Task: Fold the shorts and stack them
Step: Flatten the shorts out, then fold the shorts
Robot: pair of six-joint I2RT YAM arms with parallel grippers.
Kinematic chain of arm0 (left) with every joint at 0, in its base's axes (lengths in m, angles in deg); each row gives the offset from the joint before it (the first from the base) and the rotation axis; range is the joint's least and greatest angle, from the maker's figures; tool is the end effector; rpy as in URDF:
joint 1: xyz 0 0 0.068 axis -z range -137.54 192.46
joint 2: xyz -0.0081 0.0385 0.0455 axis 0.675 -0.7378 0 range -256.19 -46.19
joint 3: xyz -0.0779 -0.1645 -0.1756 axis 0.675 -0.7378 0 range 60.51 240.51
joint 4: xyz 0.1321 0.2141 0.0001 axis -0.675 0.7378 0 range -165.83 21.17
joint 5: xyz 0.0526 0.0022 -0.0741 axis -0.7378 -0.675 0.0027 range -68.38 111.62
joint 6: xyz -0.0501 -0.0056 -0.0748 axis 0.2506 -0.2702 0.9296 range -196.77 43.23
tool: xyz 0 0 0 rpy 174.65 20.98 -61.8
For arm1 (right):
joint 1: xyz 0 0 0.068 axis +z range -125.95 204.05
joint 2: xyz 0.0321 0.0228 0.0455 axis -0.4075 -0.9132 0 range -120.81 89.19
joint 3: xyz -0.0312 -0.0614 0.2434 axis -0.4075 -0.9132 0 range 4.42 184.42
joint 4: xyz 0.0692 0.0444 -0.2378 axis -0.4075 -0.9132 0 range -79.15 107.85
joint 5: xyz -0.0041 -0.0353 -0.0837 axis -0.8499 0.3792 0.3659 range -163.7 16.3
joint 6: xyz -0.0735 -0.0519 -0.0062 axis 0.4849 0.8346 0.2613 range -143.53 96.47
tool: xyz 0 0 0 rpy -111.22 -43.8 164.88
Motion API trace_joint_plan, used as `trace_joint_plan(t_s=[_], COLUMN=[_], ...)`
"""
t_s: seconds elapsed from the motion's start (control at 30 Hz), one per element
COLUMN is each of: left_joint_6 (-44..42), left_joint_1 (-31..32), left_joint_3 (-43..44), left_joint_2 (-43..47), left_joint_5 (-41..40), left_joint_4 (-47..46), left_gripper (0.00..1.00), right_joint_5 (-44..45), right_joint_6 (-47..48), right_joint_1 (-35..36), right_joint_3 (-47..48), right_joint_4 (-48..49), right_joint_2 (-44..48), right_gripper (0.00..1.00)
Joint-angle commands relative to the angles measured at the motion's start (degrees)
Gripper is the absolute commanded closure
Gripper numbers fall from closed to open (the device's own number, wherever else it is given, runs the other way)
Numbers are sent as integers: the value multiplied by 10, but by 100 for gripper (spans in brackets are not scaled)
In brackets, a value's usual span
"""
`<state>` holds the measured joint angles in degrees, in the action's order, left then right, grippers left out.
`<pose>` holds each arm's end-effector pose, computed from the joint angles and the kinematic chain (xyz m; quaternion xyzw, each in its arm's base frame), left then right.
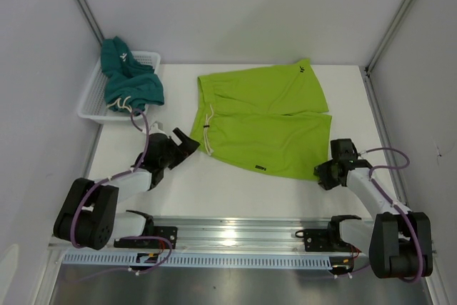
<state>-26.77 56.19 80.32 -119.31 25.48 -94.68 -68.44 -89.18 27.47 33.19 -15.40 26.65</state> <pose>0.2559 -0.0681 0.1068 -0.2603 0.8453 -0.2711 0.3797 0.1963 0.0043 0.1070 0.5136 0.8334 0.0758 0.1893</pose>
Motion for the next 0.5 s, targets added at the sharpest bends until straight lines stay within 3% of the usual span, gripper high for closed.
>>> trace_joint_plan(t_s=[0.0,0.1,0.23,0.37,0.47], left_joint_6=[28,38,70,110,142], left_joint_1=[18,30,31,31,33], left_joint_3=[-5,-3,-16,-14,-17], left_joint_2=[1,-3,-17,-50,-76], left_joint_5=[-34,-60,-88,-90,-96], left_joint_4=[-33,-29,-71,-108,-141], left_gripper=[1,1,1,2,8], right_joint_5=[29,27,28,27,27], right_joint_6=[-12,-10,-11,-9,-5], right_joint_1=[-16,-22,-21,-22,-22], right_joint_3=[-11,-14,-19,-23,-25], right_joint_4=[27,28,30,30,29], right_joint_2=[-6,-6,0,8,14], right_gripper=[63,83,100,100,100])
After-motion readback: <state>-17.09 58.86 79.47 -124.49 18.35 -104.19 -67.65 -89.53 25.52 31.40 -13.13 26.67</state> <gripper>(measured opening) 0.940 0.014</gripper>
